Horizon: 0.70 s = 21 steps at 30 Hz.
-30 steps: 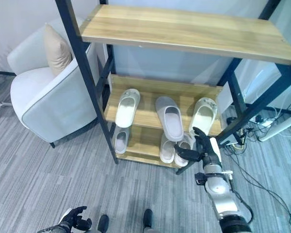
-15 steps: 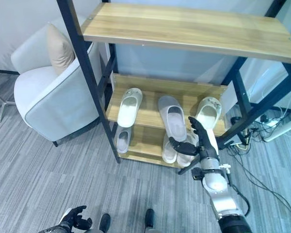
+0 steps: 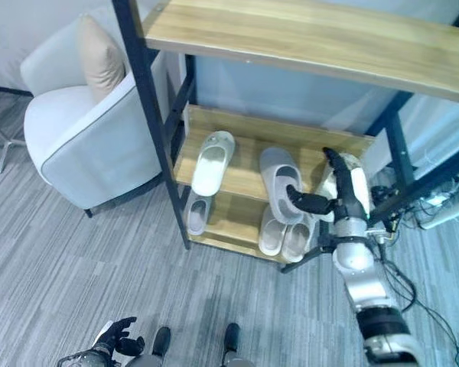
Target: Arrange the slippers neatly on the shoe rack.
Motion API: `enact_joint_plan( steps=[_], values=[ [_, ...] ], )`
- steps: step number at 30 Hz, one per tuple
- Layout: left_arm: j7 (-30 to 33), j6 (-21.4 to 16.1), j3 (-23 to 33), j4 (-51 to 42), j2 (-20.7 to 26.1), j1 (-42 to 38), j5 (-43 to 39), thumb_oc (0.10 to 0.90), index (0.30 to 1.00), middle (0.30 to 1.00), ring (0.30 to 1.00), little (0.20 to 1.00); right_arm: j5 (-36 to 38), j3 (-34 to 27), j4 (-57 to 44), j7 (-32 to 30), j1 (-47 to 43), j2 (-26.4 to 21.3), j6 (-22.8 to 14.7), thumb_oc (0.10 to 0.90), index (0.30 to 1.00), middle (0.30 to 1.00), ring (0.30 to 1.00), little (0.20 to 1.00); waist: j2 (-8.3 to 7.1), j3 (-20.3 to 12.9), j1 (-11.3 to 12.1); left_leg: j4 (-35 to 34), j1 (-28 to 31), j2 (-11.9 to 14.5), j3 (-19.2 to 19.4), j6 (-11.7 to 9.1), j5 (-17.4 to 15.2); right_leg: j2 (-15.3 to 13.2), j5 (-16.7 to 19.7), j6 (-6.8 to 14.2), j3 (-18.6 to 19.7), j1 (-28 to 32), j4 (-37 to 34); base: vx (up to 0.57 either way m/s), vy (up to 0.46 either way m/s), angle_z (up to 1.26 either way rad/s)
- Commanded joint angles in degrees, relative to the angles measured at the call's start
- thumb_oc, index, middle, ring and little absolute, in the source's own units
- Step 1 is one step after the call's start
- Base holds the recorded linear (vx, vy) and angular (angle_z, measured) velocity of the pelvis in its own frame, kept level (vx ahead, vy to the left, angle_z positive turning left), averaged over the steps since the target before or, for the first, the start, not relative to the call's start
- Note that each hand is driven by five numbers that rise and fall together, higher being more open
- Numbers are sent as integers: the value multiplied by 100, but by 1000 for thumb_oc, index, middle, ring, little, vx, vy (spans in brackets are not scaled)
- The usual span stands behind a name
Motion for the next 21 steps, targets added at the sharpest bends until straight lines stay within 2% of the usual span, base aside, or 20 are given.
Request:
enact_joint_plan(
  steps=[1,6,13,15,21],
  values=[
    [-25,98,-554,646,82,275,52,800,900,900,900,900,-121,-233,-4,-280,-841,-622,-190,800,900,900,900,900,-359,24,110,-4,-150,-274,367,201,-243,-70,-906,399,58,450,34,-4,2,8],
    [-37,111,-549,683,106,268,-70,800,900,900,900,900,-56,-26,379,-167,-1144,-893,-32,800,900,900,900,900,-420,59,109,-4,-170,-265,354,188,-237,-70,-917,399,38,440,34,12,0,5],
    [-78,89,-580,668,99,269,-119,800,900,900,900,900,3,144,588,-29,-1246,-938,-48,800,900,900,900,900,-433,75,114,-4,-156,-264,334,188,-254,-67,-928,399,34,444,34,0,0,0],
    [-80,68,-666,655,101,250,-136,800,900,900,900,900,382,217,905,-24,-1418,-820,-165,800,900,900,900,900,-426,105,152,-4,-178,-263,324,185,-240,-69,-927,400,40,424,34,0,0,0],
    [-56,45,-614,625,140,217,-285,800,900,900,900,900,432,429,1177,-38,-1708,-918,-171,800,900,900,900,900,-403,171,202,-4,-264,-272,307,177,-208,-79,-903,408,22,356,34,0,0,0]
  ],
)
